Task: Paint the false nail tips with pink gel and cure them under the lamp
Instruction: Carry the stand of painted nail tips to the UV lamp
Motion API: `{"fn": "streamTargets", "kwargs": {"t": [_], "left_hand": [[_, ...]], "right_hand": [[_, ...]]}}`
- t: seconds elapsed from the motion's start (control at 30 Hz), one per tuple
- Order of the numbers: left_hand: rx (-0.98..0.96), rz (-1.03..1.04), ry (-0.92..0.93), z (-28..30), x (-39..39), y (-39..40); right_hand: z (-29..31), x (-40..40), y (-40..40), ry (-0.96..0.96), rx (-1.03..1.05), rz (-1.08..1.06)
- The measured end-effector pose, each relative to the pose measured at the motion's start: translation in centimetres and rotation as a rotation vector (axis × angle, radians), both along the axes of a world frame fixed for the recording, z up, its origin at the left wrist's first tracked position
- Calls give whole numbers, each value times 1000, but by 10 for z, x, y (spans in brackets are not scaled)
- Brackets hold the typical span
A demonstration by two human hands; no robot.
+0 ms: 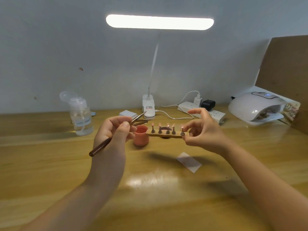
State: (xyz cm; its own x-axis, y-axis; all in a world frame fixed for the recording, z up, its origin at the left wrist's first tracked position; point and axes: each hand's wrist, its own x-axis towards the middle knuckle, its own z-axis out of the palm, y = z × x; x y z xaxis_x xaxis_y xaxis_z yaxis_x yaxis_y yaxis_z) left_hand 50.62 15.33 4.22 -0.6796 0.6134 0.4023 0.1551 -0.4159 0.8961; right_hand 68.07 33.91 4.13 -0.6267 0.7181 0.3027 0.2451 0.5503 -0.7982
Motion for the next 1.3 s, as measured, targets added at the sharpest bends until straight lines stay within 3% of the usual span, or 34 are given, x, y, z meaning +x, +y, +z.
{"fn": "streamTargets", "kwargs": {"t": [0.33, 0.53, 0.77, 0.97, 1.13, 1.3], "left_hand": [[-26, -201, 12, 3, 71, 53], [-280, -356, -374, -6, 147, 135], [-290, -327, -481, -15, 194, 204], [-250, -303, -407, -38, 183, 213], [-157, -245, -413, -40, 178, 215], [-136, -221, -476, -41, 176, 219]], "right_hand": [[16, 135, 60, 367, -87, -422], [-3, 217, 99, 662, -279, -697], [-17, 243, 141, 397, -28, -979], [-26, 237, 180, 290, 232, -1114], [-35, 232, 212, 233, 267, -1200], [-49, 233, 236, 294, 104, -1265]]}}
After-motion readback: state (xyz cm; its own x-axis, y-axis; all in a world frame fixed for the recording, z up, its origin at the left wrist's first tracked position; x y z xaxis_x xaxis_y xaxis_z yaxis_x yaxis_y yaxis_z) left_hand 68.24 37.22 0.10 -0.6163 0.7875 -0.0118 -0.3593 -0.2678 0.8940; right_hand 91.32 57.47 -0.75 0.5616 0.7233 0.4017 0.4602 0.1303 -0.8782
